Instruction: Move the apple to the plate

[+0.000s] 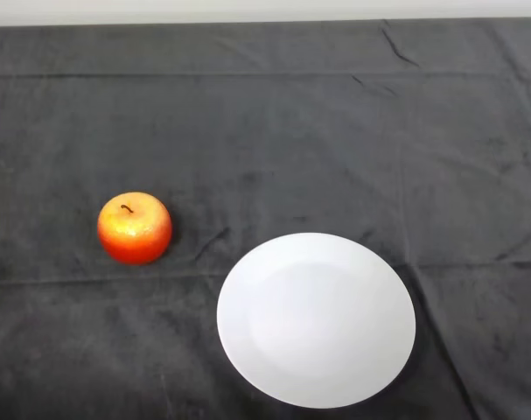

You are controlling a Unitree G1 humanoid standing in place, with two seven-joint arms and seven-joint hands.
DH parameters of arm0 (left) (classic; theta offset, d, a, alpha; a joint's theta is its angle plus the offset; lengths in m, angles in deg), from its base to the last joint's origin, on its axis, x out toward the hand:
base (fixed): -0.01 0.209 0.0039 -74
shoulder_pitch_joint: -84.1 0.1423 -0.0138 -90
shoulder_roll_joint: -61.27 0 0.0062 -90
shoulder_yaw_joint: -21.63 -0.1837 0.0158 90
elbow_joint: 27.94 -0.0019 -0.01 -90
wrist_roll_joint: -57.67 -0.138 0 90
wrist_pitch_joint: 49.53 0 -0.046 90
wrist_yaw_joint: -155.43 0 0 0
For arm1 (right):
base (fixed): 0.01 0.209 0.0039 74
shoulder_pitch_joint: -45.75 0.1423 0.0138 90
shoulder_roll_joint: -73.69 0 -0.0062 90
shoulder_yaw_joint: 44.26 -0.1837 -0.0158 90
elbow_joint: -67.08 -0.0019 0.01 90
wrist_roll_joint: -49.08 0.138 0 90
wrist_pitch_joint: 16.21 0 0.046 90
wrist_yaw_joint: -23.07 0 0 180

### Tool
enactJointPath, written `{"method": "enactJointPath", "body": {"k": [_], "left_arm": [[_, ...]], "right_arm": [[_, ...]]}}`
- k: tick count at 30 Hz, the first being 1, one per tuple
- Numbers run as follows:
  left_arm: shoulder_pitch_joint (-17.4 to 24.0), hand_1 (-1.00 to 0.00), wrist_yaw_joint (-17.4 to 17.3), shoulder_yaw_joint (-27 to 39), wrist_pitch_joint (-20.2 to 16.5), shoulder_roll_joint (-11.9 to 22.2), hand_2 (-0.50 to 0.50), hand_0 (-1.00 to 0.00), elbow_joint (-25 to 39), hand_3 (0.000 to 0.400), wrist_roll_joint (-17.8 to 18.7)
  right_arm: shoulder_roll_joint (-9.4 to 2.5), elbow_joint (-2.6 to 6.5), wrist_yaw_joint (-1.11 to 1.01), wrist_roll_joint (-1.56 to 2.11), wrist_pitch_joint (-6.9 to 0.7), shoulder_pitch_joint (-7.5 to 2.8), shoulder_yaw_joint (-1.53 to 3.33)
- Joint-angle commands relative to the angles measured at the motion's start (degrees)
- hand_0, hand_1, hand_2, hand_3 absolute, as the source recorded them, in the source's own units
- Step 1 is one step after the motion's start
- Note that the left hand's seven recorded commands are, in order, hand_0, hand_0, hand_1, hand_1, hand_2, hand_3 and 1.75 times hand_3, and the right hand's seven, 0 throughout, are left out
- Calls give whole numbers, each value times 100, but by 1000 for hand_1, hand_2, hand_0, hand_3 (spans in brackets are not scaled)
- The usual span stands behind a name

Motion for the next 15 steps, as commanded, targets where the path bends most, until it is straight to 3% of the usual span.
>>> {"method": "enactJointPath", "body": {"k": [1, 15], "left_arm": [[-195, 0, -64, 3, -19, -48, 0, 0, 90, 0, -102], [-535, 0, -156, -204, 39, -73, 0, 0, 111, 0, -351]], "right_arm": [[180, -8, -17, -22, -23, 13, -83], [179, -8, -17, -22, -23, 13, -82]]}}
